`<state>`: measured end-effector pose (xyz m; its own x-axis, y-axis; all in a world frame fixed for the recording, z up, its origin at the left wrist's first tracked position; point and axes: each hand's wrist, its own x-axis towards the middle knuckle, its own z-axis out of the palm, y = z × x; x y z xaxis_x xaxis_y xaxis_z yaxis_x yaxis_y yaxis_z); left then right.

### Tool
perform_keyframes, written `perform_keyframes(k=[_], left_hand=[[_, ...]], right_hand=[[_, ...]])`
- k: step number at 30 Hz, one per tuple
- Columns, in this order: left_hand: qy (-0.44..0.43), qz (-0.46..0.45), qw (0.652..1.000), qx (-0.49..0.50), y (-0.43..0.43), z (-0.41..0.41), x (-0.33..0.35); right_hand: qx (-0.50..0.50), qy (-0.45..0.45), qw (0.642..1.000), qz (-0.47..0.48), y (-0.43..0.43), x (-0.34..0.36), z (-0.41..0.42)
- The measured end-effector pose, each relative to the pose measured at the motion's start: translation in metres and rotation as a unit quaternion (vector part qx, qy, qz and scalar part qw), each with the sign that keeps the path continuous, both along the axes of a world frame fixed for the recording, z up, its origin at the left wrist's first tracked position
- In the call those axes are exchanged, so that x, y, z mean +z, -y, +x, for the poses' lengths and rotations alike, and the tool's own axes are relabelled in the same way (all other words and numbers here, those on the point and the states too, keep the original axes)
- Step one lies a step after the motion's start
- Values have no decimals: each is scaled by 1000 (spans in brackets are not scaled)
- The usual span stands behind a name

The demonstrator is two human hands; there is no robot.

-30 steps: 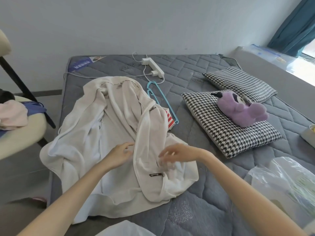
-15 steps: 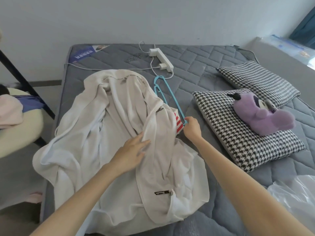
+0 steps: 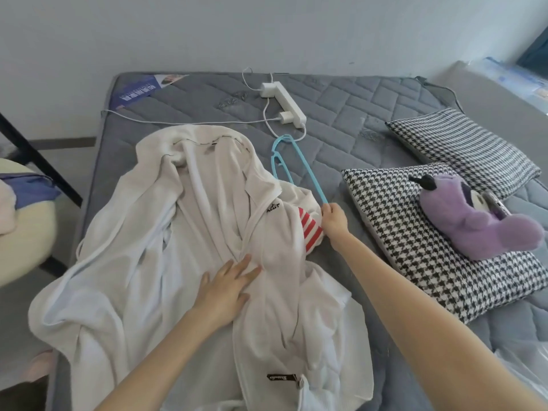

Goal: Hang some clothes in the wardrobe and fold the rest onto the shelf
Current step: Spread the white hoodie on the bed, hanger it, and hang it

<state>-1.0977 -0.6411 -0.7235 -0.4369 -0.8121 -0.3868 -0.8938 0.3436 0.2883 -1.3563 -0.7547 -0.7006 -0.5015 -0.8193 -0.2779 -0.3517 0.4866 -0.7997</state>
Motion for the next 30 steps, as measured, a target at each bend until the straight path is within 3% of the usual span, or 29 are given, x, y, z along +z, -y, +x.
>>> perform_keyframes(k=[5,8,11,16,19,21,22,24,27,30], left_hand=[[-9,27,1000,-3,4,1,4],[-58,35,998,13,4,3,5],[-189,70,977,71,3,11,17],[-382,121,871,283,3,43,57],[-477,131,770,402,3,74,67],[-537,152,688,464,3,94,68],[-553,169,656,484,2,101,68],[-554,193,629,511,-3,109,66],[-526,196,637,529,-13,113,55],[-521,199,644,524,-16,112,51]], right_hand=[[61,-188,968,-156,-1,55,2],[106,-321,914,-224,-9,89,8],[152,-430,833,-313,-23,109,15],[265,-541,706,-373,-59,105,39],[305,-589,627,-409,-79,81,49],[337,-586,598,-431,-91,61,54],[356,-575,598,-430,-97,51,56],[390,-543,622,-407,-106,35,58],[427,-485,694,-316,-118,15,58],[437,-389,796,-154,-129,9,65]])
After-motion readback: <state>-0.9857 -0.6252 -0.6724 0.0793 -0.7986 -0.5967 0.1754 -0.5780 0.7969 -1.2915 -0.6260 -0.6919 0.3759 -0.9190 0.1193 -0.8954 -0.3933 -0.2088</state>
